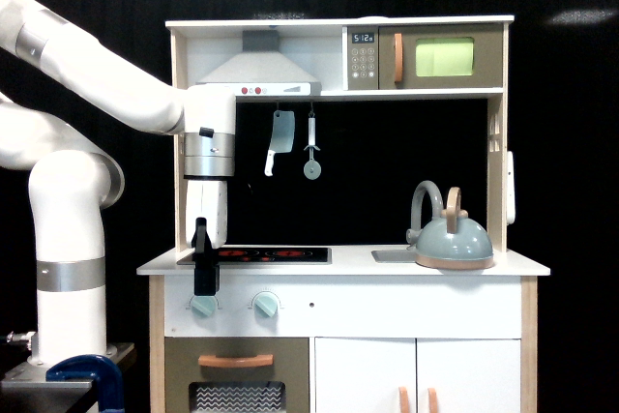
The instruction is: Place the teapot on the stove
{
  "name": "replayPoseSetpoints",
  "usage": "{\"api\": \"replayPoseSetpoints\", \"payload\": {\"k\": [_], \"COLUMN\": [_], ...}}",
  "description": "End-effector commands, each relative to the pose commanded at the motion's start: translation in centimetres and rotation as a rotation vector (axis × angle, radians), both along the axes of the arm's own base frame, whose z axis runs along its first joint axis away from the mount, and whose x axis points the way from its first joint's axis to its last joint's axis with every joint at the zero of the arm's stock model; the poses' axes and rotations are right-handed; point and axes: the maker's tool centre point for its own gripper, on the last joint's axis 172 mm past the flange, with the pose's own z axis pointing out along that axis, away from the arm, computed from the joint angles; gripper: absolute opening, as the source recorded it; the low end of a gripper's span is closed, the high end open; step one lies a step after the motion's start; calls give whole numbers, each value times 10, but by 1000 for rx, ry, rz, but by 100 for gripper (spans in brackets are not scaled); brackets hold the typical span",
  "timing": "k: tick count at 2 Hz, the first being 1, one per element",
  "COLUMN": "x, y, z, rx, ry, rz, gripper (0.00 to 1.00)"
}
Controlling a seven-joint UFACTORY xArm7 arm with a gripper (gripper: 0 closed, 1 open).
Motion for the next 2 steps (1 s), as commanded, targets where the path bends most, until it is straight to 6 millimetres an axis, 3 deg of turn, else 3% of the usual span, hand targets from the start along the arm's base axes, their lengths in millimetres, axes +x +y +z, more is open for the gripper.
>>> {"api": "replayPoseSetpoints", "payload": {"k": [1,2], "x": [38,115], "y": [-30,-17], "z": [21,72], "rx": [-5,75], "ry": [-53,-185], "rz": [131,239], "gripper": [100,100]}}
